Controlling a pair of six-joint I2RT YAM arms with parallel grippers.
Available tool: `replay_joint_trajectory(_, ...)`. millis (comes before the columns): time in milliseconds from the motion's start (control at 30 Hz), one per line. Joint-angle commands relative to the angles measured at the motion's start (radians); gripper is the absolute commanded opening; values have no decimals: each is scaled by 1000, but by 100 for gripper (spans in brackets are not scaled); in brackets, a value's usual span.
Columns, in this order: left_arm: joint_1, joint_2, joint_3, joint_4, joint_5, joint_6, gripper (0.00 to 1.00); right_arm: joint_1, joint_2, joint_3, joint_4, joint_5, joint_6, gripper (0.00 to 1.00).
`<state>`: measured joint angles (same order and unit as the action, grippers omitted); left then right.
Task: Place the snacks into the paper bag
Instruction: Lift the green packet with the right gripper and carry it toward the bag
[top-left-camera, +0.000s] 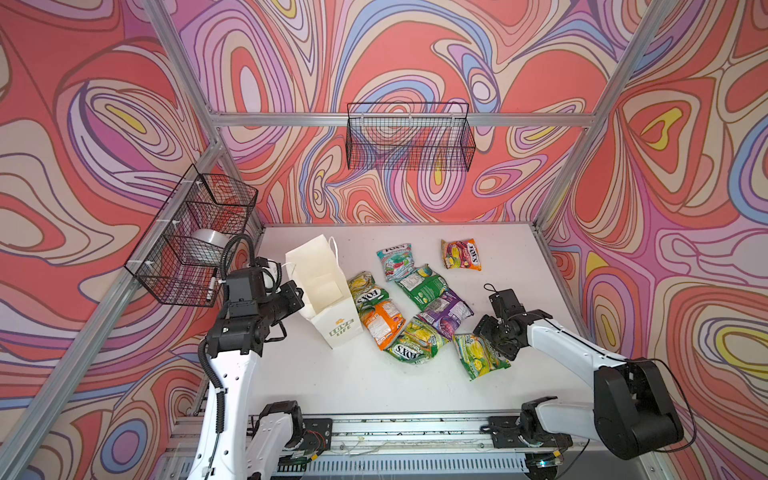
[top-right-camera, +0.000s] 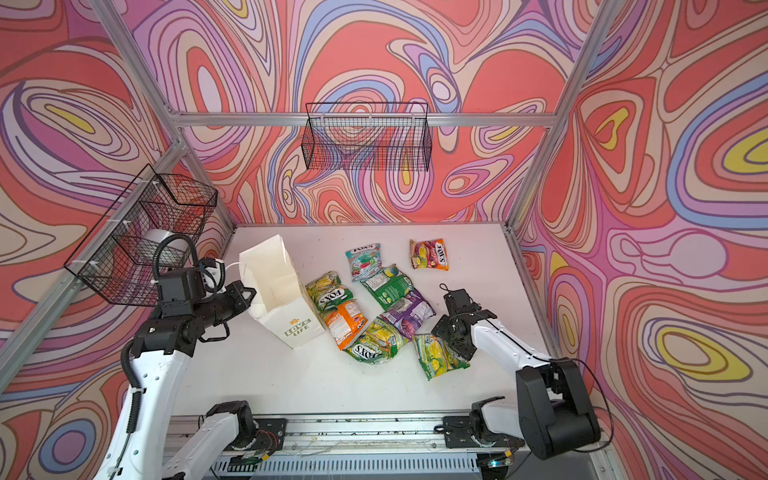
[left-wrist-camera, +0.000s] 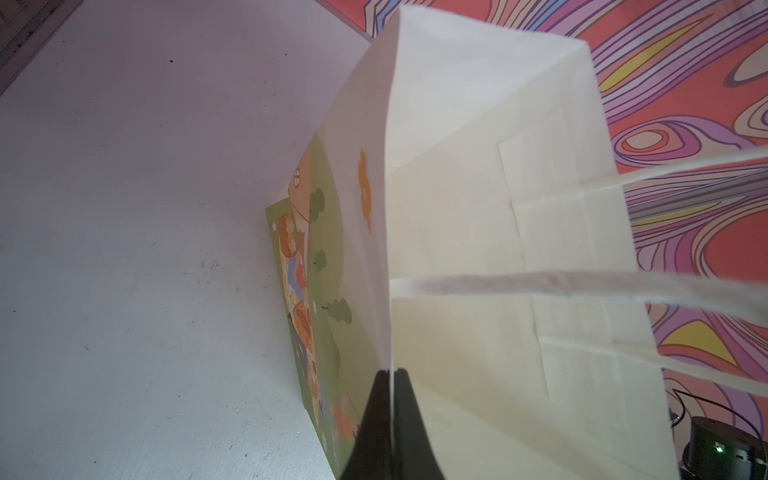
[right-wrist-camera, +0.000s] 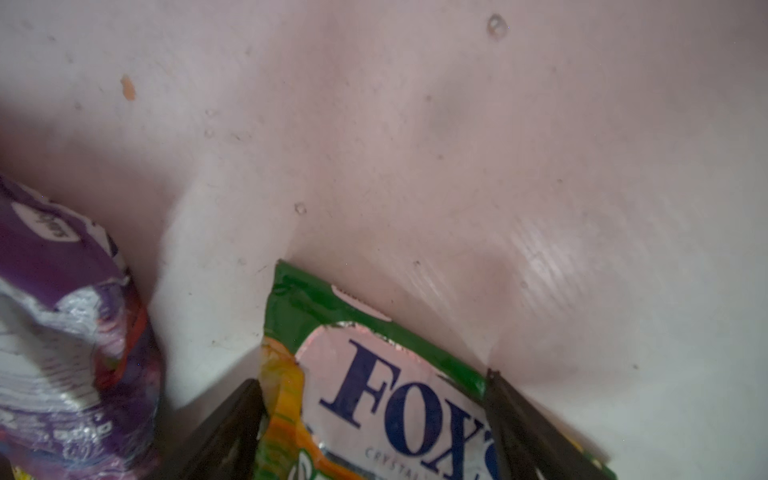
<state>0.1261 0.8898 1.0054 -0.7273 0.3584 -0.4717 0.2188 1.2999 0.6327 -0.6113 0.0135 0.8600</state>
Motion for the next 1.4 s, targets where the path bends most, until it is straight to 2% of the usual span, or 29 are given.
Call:
replay_joint_trajectory(0, 7, -14, -13, 26, 2, 15, 0, 8, 13, -22, 10, -8, -7, 68)
replay_joint_trajectory(200, 7, -15, -17, 36, 6, 21, 0, 8, -38, -10, -21, -54, -6, 36)
replay_joint_trajectory(467, 7, -18, -17, 33, -9, 41, 0, 8, -86, 111, -130, -42, -42, 5)
replay_joint_trajectory(667, 7, -4, -20, 34, 7, 41, 0, 9, -129, 176, -140, -33, -71, 0)
replay_joint_trajectory(1033, 7, 11, -23, 44, 23, 41, 0, 8, -201, 257, -151, -1, -120, 0)
replay_joint_trajectory(1367, 7, 4, -27, 57, 54, 37, 0, 49, -165, 434, -142, 10, -199, 0)
